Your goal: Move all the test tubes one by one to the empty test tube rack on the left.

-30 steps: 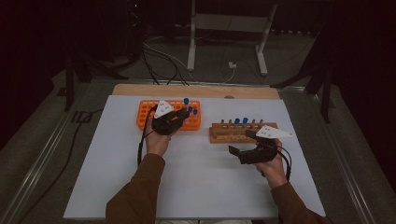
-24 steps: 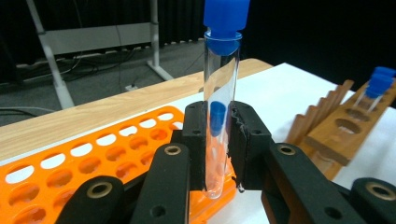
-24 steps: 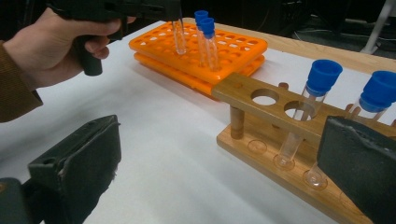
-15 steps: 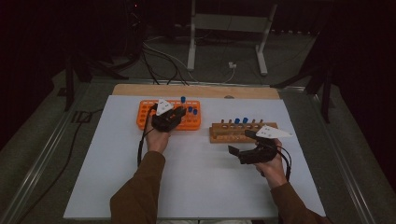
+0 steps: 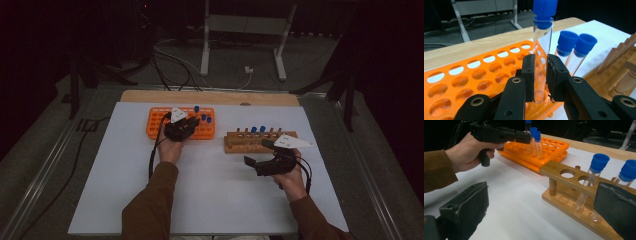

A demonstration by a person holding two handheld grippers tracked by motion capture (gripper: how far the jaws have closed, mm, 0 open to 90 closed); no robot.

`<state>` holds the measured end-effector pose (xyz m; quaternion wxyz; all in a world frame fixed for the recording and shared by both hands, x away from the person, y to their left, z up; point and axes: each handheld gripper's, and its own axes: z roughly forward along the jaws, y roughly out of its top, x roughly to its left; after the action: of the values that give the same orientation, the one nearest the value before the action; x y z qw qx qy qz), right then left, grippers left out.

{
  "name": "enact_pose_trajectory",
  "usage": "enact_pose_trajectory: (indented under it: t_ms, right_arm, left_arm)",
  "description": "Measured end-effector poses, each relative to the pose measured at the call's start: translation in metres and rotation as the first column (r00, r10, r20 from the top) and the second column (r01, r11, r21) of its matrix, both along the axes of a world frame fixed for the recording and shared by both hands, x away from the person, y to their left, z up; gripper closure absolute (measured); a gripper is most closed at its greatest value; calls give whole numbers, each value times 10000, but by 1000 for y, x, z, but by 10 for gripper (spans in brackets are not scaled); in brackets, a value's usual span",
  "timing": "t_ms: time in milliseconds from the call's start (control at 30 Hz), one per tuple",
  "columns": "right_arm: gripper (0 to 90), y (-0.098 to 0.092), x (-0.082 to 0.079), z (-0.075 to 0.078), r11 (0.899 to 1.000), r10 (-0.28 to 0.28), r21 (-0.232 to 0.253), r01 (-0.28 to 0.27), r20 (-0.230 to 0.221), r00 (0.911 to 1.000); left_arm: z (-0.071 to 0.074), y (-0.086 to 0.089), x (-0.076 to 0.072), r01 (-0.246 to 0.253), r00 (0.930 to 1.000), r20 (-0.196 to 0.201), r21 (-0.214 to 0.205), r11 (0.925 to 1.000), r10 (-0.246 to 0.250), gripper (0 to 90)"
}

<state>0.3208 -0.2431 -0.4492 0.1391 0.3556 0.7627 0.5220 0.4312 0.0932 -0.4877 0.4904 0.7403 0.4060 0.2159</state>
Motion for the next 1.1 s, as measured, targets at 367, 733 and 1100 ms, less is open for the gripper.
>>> enact_pose_trajectory:
  t_ms: [367, 733, 1100]
  right_arm:
    - [0, -2, 1, -1, 10000, -26, 25, 27, -28, 10000]
    - [0, 0, 0, -2, 10000, 29, -28, -29, -60, 10000]
    - [0, 2, 0, -4, 9999, 78, -87, -79, -89, 9999]
  left_arm:
    - [-8, -3, 2, -9, 9995, -309, 422, 9991, 22, 783]
    - [-6, -3, 0, -20, 9979, -652, 661, 9978, 63, 784]
    - [-5, -6, -4, 268, 9966, -806, 1378, 9901, -157, 781]
